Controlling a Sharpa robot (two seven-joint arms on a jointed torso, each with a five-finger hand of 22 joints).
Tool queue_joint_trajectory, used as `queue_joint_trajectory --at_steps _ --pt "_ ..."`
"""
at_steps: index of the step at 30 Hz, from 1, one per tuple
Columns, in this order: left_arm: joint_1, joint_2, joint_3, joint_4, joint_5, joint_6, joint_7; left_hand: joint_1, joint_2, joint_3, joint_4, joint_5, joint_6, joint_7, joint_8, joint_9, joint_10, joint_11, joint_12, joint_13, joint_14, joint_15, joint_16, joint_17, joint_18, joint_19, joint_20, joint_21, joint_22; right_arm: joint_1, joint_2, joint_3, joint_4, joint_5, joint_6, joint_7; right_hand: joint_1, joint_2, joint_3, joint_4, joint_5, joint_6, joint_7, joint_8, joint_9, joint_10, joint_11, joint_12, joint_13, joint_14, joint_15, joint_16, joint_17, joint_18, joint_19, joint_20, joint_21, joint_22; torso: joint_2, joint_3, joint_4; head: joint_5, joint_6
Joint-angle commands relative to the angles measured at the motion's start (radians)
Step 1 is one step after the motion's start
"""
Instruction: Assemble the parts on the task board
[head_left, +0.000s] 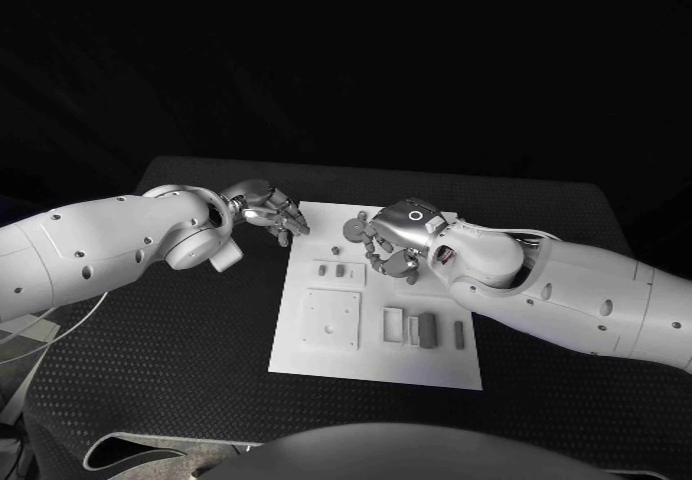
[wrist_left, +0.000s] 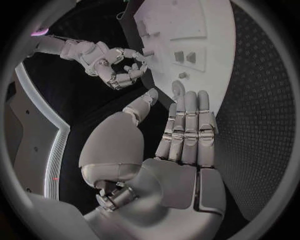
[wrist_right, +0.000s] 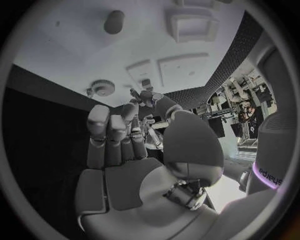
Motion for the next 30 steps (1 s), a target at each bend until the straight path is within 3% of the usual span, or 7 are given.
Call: queue_joint_trajectory --at_steps 1,8,11,15,30 --pt "0.000 -0.008 -0.016 0.029 0.105 0.000 -0.032 -0.011 -0.007 -0.010 0.001 -0.005 -0.011 0.002 -0.009 -0.003 -0.004 0.006 -0.005 -0.002 0.002 0.001 -0.003 0.003 -0.007 -0.002 -0.005 -0.001 -0.002 -0.001 -0.001 0.011 0.011 -0.004 -0.007 -0.009 0.000 0.005 0.003 0.004 0.004 0.007 0.000 0.004 0.002 0.017 -0.007 -0.006 -0.002 0.003 -0.006 -0.002 0.001 0.044 0.008 -0.001 0.003 0.012 -0.001 -0.0004 -0.0008 0.004 0.014" --pt "0.000 -0.008 -0.032 0.068 0.183 -0.024 -0.032 -0.032 -0.016 -0.026 0.004 -0.016 -0.015 0.004 -0.012 -0.007 -0.009 0.007 -0.007 -0.003 0.002 0.002 -0.006 0.008 -0.006 -0.004 -0.005 -0.001 -0.004 0.000 0.001 0.040 0.019 -0.002 -0.007 -0.011 0.001 0.004 0.004 0.004 0.004 0.007 0.000 0.003 0.002 0.017 -0.007 -0.007 -0.002 0.003 -0.006 -0.003 0.001 0.044 0.008 -0.002 0.002 0.012 0.000 -0.0010 -0.0007 0.003 0.036" --pt "0.000 -0.008 -0.039 0.081 0.215 -0.029 -0.030 -0.038 -0.015 -0.035 0.001 -0.045 -0.016 0.004 -0.013 -0.009 -0.010 0.007 -0.007 -0.003 0.002 0.001 -0.009 0.012 -0.005 -0.004 -0.005 -0.001 -0.006 0.000 0.003 0.046 0.022 0.005 -0.005 -0.010 0.001 0.004 0.004 0.004 0.004 0.007 0.000 0.003 0.002 0.017 -0.007 -0.007 -0.002 0.003 -0.006 -0.003 0.001 0.044 0.009 -0.002 0.002 0.012 0.000 -0.0009 -0.0015 0.004 0.043" --pt "0.000 -0.003 -0.043 0.095 0.242 -0.025 -0.030 -0.052 -0.014 -0.047 0.001 -0.050 -0.020 -0.010 -0.015 -0.011 -0.007 0.004 -0.006 -0.002 0.001 0.002 -0.012 0.015 -0.004 -0.006 -0.004 -0.002 -0.009 0.000 0.008 0.053 0.022 0.013 -0.004 -0.009 0.001 0.005 0.005 0.004 0.004 0.007 0.000 0.003 0.003 0.018 -0.007 -0.008 -0.002 0.004 -0.006 -0.003 0.001 0.044 0.009 -0.002 0.002 0.012 0.000 -0.0005 -0.0007 0.004 0.049" --pt "-0.001 0.017 -0.043 0.119 0.405 -0.026 -0.010 -0.096 -0.012 -0.083 -0.005 -0.052 -0.043 -0.029 -0.026 -0.014 -0.029 -0.006 -0.011 -0.010 -0.005 0.002 -0.020 0.025 -0.002 -0.011 -0.003 -0.003 -0.020 0.000 0.022 0.057 0.022 0.022 0.002 -0.004 0.002 0.006 0.006 0.004 0.004 0.007 0.000 0.002 0.003 0.018 -0.007 -0.009 -0.002 0.004 -0.007 -0.004 0.002 0.044 0.009 -0.003 0.001 0.011 0.002 -0.0006 -0.0008 0.003 0.053"
